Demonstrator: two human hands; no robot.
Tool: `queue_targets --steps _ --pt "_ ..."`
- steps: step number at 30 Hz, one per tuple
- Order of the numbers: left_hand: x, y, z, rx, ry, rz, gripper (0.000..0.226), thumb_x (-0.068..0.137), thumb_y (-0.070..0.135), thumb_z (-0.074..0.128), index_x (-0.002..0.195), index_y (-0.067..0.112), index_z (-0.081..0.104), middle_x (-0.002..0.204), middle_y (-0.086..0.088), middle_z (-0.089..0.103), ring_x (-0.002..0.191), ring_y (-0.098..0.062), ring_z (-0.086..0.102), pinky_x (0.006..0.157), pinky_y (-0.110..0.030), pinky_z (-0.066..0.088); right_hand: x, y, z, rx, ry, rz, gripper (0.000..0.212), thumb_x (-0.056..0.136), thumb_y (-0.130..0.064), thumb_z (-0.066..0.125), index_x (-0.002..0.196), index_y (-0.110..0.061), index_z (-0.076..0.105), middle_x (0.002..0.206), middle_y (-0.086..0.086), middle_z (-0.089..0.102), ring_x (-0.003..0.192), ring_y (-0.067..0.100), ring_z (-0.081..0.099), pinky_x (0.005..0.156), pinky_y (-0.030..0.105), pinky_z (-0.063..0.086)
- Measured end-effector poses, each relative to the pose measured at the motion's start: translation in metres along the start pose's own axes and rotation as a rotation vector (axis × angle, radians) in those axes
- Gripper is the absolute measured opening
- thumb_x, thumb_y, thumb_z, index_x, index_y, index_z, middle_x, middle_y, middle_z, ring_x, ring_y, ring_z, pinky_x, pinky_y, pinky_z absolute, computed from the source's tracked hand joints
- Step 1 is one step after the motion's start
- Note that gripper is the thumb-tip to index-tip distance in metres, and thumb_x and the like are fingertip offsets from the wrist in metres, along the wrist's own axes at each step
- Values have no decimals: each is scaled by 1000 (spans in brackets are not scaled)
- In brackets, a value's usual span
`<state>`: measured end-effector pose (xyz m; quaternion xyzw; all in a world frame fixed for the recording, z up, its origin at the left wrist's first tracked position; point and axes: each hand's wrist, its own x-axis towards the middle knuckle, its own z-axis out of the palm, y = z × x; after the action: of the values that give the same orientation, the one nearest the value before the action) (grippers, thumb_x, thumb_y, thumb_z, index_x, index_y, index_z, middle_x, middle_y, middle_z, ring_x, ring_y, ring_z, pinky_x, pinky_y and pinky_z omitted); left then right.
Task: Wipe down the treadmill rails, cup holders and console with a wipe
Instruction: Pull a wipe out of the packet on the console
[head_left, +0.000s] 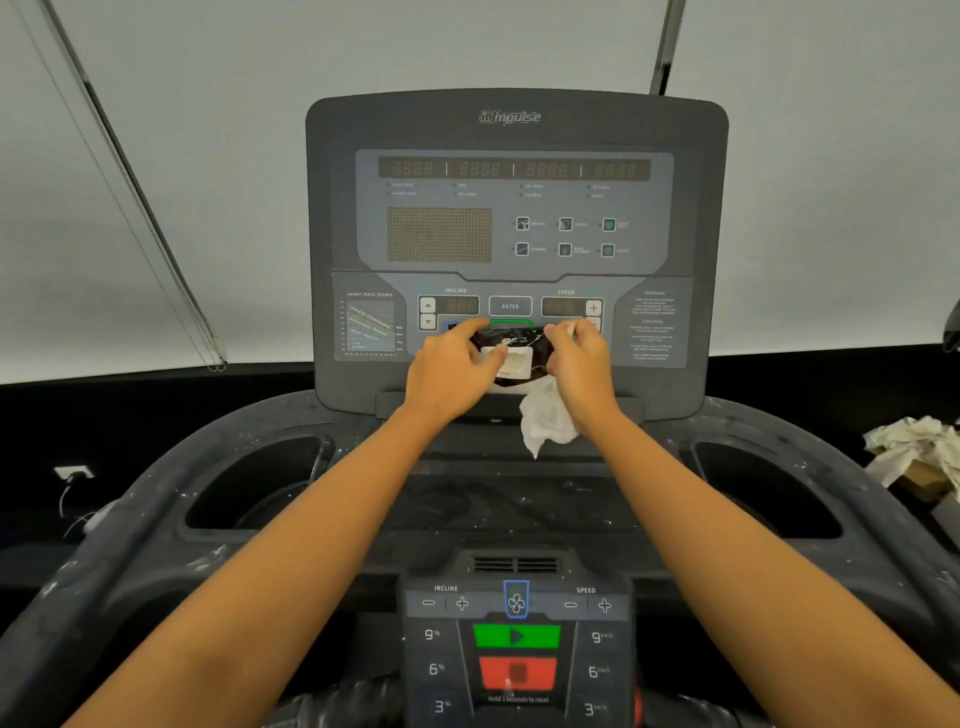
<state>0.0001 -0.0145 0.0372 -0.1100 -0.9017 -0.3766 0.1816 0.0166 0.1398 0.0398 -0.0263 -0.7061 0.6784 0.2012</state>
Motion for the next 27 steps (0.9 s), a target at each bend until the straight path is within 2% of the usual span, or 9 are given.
queue_targets --steps 3,6,8,10,12,16,19,24,27 --pt "2 5 2 -294 -53 -49 30 98 34 47 122 19 56 81 -1 68 81 -16 67 83 -45 55 0 6 0 -104 -65 -30 48 92 -43 55 79 3 51 65 6 44 62 15 42 62 34 38" --pt "5 8 6 -343 -79 -66 28 102 28 37 122 17 53 89 -6 69 85 -22 67 84 -47 54 -1 6 3 -328 -163 -98 67 76 -68 56 70 -1 52 63 5 49 61 18 48 60 38 42" --pt "7 6 8 -310 -81 -74 27 100 17 40 124 16 51 97 -11 67 87 -25 66 83 -46 55 3 11 3 -512 -145 -140 51 74 -59 63 66 -10 55 60 0 53 59 18 53 57 37 47" --pt "9 3 10 -312 -92 -75 32 94 7 47 125 15 50 93 -13 69 86 -27 66 81 -45 55 10 18 2 -647 -98 -170 27 80 -33 65 68 -10 59 64 3 59 63 23 60 58 41 54" --pt "10 1 13 -274 -95 -54 36 90 4 54 125 13 50 84 -13 70 84 -26 66 80 -40 55 13 22 1 -714 -46 -144 19 83 -22 65 70 -8 59 67 6 62 68 27 63 60 40 55" --pt "12 -3 16 -217 -47 -14 37 87 10 66 121 12 54 73 -2 67 82 -14 63 83 -27 50 12 23 2 -682 22 -35 31 79 -28 76 67 -13 53 64 2 57 64 24 58 59 31 46" --pt "14 -5 17 -151 -46 3 40 83 8 70 118 14 53 71 2 64 80 -13 62 83 -29 50 16 22 0 -488 37 149 41 74 -28 82 59 -14 46 61 2 53 61 20 51 57 30 42" --pt "19 0 23 -27 -45 -20 43 78 8 67 115 20 48 76 -3 64 79 -21 62 75 -42 55 29 21 -2 -14 115 497 23 69 -11 84 73 -8 62 83 8 69 81 23 64 80 38 54" --pt "19 5 22 -14 -57 -37 45 78 6 66 118 17 48 83 -7 63 82 -24 61 72 -43 55 28 19 0 -69 159 508 17 79 -14 76 87 -5 65 77 5 66 70 17 59 67 32 47"
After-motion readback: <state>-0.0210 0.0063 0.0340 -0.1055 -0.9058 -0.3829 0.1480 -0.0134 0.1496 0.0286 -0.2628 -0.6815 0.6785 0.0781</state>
